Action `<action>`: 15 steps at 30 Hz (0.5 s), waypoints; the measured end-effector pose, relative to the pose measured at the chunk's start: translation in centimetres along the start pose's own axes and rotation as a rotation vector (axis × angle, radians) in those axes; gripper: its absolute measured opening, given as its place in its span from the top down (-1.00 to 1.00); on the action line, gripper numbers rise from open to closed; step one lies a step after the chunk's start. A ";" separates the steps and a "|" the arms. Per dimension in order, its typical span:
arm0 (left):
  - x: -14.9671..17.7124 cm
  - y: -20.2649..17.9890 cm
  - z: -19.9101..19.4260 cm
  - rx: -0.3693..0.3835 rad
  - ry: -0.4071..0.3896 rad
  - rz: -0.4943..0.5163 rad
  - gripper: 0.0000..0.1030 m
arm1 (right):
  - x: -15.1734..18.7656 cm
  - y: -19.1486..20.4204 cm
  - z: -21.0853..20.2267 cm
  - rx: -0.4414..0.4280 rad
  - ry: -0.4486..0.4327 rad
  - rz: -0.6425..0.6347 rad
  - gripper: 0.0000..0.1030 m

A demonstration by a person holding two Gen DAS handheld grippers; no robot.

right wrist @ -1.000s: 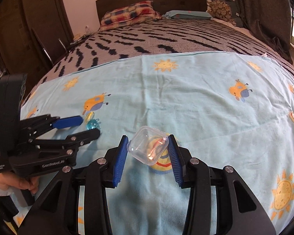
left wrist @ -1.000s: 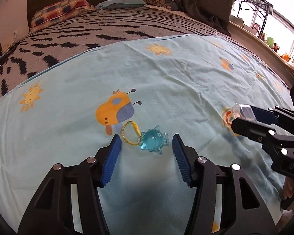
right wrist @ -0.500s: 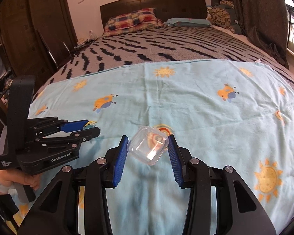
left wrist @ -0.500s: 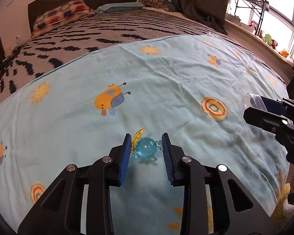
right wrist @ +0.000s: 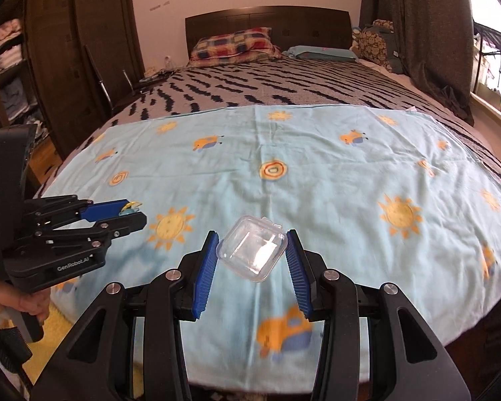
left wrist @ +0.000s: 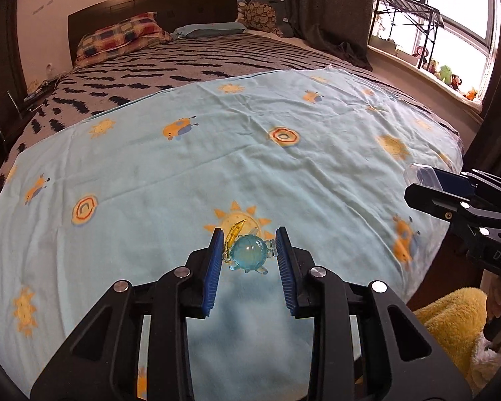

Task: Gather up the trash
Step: 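Lower both tools below the bed edge and release box and teether into bin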

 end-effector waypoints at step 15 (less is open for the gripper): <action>11.9 -5.4 -4.0 0.034 0.033 -0.044 0.42 | 12.5 -0.4 -4.4 -0.046 0.069 0.080 0.18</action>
Point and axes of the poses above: each gripper's, at about its wrist camera, not at the fingertips, and z roughly the way its jaws point, y to its left, x to its underside, the point moved 2 cm from there along z, roughly the way its jaws point, and after that the axes turned 3 degrees about z, right-handed, at the moved point
